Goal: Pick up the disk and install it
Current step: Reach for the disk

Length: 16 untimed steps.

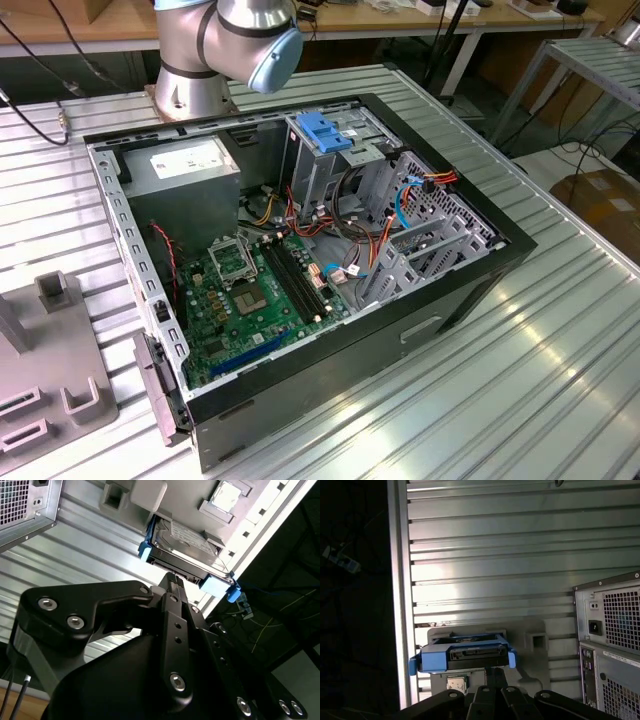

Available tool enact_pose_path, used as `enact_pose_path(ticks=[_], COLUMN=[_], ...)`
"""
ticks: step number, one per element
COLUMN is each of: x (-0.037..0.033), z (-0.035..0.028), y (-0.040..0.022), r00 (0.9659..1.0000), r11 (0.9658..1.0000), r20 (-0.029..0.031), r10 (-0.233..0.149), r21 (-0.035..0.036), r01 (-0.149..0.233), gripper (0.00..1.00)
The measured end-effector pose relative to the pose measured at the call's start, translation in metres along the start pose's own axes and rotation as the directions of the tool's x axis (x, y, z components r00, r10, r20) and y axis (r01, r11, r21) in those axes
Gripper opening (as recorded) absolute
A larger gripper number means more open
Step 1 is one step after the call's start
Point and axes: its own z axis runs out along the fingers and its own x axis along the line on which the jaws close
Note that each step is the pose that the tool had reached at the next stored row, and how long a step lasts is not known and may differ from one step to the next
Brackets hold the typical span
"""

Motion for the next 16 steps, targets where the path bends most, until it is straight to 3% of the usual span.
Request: enact_pose_path(ticks=[16], x=[0.0298], z=[0.0003], y=[-0.0023], r00=[1.0000], r11=[1.0000], r20=[-0.0063], r10=[0.000], r21=[0.0005], r01=[0.000], gripper=[0.10])
